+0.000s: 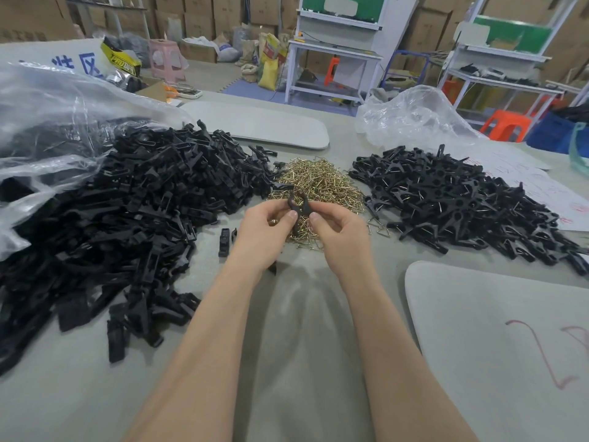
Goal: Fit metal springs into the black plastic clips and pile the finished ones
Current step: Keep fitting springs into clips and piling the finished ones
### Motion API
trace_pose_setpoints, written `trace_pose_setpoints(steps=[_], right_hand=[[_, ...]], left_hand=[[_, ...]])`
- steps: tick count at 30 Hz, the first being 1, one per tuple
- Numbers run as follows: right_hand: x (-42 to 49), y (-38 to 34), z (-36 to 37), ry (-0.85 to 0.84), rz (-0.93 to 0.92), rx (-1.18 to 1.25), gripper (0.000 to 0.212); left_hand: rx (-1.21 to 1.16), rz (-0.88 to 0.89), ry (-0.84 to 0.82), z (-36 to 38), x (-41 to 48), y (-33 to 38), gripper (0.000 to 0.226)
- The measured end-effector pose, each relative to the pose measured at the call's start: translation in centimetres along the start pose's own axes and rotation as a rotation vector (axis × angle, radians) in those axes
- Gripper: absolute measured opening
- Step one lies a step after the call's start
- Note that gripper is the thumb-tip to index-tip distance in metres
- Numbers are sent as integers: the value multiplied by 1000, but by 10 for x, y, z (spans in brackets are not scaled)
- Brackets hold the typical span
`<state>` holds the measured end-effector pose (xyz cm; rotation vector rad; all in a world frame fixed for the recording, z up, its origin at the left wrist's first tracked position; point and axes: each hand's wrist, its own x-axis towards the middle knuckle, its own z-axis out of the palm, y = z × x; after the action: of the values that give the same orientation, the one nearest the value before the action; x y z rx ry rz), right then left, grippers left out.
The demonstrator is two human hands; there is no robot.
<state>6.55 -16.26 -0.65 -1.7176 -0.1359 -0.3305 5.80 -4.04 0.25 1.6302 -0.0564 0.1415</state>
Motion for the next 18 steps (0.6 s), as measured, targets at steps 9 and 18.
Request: trace_pose_setpoints(steps=[9, 18], right_hand=[[-1, 1, 1, 27, -2, -15, 21], [-2, -1, 2, 33, -25, 27, 20]], left_hand=[[42, -5, -12, -1, 1, -1, 23], [22, -12, -22, -2, 2, -5, 31]])
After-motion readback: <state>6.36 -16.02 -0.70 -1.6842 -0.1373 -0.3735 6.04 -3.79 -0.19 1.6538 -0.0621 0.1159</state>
